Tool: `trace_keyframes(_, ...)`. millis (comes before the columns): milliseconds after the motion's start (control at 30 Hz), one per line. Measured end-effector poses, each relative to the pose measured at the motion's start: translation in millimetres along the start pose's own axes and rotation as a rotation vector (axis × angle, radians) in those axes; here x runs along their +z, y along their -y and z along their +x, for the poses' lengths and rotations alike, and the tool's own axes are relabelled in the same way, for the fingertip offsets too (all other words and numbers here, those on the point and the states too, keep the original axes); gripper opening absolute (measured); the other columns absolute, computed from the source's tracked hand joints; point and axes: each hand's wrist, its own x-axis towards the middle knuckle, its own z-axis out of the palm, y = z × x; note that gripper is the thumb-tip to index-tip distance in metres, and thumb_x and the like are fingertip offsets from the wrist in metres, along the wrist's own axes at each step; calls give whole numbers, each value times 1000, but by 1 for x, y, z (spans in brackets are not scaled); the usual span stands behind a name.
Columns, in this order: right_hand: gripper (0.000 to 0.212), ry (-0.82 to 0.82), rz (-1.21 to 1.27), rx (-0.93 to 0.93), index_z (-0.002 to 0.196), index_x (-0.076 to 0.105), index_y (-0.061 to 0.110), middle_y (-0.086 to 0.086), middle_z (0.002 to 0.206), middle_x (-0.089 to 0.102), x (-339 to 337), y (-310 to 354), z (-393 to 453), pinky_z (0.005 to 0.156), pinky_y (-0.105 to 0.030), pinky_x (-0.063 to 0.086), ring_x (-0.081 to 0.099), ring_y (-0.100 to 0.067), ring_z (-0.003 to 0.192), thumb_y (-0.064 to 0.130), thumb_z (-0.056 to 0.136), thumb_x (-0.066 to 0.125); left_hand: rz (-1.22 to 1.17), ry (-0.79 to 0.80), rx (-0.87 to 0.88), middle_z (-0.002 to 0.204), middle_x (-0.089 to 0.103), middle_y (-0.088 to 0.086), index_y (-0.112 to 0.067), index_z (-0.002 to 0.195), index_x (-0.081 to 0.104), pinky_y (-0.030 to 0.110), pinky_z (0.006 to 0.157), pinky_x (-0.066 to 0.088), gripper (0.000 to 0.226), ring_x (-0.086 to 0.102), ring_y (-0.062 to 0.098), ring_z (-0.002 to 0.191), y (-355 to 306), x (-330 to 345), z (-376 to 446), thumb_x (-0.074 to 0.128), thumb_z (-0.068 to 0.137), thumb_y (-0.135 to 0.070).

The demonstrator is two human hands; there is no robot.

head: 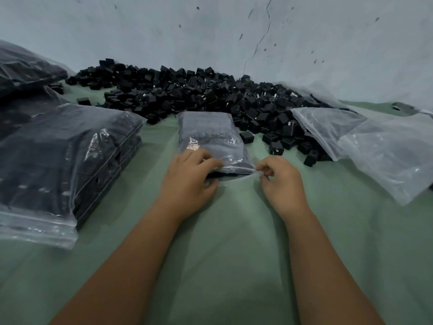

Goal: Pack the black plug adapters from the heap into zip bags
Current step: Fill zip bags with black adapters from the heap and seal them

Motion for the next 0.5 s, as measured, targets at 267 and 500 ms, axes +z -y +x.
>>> trace_keyframes(267, 24, 27, -208, 36, 87, 62, 25, 8, 87, 48, 3, -7, 5, 60, -26, 42, 48, -12, 84, 3, 80, 61, 38, 1, 35, 86, 67, 11, -9, 96, 77, 38, 65, 45, 21, 61, 35, 84, -7, 10, 4, 68, 82, 3)
trace_keyframes(500, 11, -11, -169, 22, 86, 61, 23, 12, 90, 49, 4, -7, 7, 63, -27, 44, 53, -11, 87, 13, 88, 63, 31, -22, 33, 83, 64, 10, -9, 94, 77, 38, 67, 43, 13, 59, 35, 79, -9, 8, 4, 69, 85, -8)
